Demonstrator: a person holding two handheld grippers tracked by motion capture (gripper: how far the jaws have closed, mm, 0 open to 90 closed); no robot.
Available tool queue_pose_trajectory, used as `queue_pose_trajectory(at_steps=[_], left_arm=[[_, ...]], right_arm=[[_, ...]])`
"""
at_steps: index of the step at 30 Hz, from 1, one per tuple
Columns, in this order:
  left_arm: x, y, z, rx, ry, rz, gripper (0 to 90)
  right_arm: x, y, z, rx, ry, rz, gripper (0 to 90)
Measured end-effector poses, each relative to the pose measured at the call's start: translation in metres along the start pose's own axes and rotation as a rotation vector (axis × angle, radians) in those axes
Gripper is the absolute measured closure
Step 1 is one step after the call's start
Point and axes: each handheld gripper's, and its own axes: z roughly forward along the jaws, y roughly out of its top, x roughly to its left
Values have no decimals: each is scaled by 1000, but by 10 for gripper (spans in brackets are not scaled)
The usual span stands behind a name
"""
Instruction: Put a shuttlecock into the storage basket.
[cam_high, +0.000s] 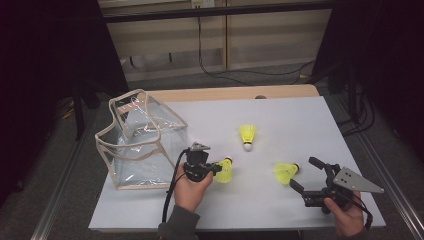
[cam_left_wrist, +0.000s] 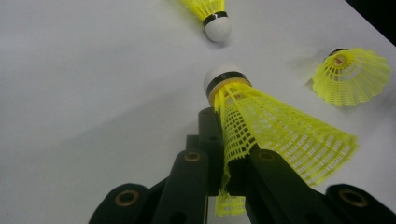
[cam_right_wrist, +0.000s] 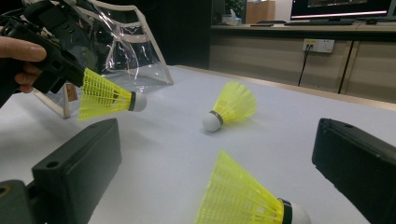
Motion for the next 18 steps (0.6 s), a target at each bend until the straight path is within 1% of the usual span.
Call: queue_pose_trajectory(at_steps=[3,6,9,12,14,16,18], left_arm=[[0,1,-3,0,-15,-11,884],[-1,4,-8,9,-24,-1,884],[-3,9,-12,14,-22,7,884],[-5,13,-17,15,-32,9,883],[-5,16,-20,19,-47,3,884],[-5,20,-23,17,-41,7,884],[-5,23,-26,25,-51,7,883]], right_arm=[[0,0,-1,1,-4,-1,11],[-1,0,-1,-1,-6,1,11],[-1,0,1,2,-1,1,11],[0,1,1,1,0,-1,11],[1,1,2,1,2,1,11],[1,0,2,4,5,-1,11],[1,0,3,8,6,-5,11]])
